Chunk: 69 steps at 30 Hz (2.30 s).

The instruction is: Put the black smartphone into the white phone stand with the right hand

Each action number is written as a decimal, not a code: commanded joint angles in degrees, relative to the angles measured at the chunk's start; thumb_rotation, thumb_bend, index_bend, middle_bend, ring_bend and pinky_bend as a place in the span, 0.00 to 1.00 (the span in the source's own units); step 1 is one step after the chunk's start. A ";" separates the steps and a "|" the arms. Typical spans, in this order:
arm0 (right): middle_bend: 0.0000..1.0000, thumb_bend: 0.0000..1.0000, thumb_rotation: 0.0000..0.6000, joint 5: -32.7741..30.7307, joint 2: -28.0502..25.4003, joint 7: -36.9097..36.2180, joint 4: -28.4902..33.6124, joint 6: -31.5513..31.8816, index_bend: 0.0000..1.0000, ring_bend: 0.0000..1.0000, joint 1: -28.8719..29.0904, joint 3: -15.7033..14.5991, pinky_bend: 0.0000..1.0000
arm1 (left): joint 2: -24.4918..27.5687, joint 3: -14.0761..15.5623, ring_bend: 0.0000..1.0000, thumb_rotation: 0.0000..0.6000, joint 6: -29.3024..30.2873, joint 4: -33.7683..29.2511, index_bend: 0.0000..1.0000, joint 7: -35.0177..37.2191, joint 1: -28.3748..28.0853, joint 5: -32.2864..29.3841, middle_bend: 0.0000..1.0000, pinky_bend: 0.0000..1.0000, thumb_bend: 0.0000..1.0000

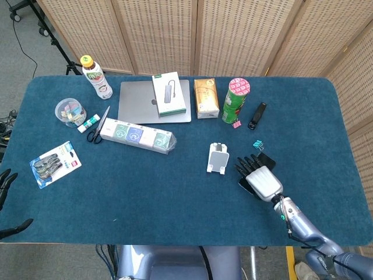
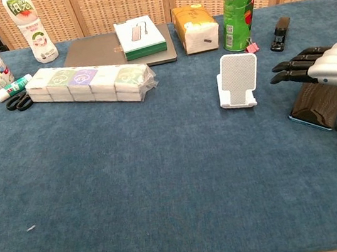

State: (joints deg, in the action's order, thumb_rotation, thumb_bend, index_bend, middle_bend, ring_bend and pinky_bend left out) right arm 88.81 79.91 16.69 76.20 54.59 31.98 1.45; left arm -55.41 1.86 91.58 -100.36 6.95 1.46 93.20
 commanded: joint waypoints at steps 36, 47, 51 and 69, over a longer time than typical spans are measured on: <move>0.00 0.00 1.00 16.71 -2.61 -20.57 -15.75 -7.75 0.00 0.00 15.48 -10.88 0.00 | -2.41 -0.91 0.00 1.00 -5.01 -1.99 0.00 -8.37 -2.08 -4.24 0.00 0.00 0.00; 0.02 0.00 1.00 18.11 -1.07 -23.35 -17.82 -5.41 0.17 0.00 15.82 -13.20 0.00 | -2.55 -1.02 0.00 1.00 -5.26 -1.86 0.00 -8.48 -2.25 -4.67 0.00 0.00 0.00; 0.15 0.00 1.00 19.16 0.39 -25.31 -19.86 -3.66 0.30 0.04 15.60 -14.31 0.03 | -2.55 -0.94 0.00 1.00 -5.07 -1.82 0.00 -8.22 -2.18 -4.48 0.00 0.00 0.00; 0.54 0.00 1.00 19.46 3.98 -36.87 -32.00 11.13 0.62 0.39 9.26 -16.33 0.46 | -2.51 -0.71 0.00 1.00 -4.93 -1.74 0.00 -7.89 -2.16 -4.09 0.00 0.00 0.00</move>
State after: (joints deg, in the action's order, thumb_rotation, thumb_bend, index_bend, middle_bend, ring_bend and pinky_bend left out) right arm 108.39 83.84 -18.86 45.25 63.88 42.28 -14.82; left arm -57.93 1.16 86.66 -102.09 -0.93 -0.69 89.12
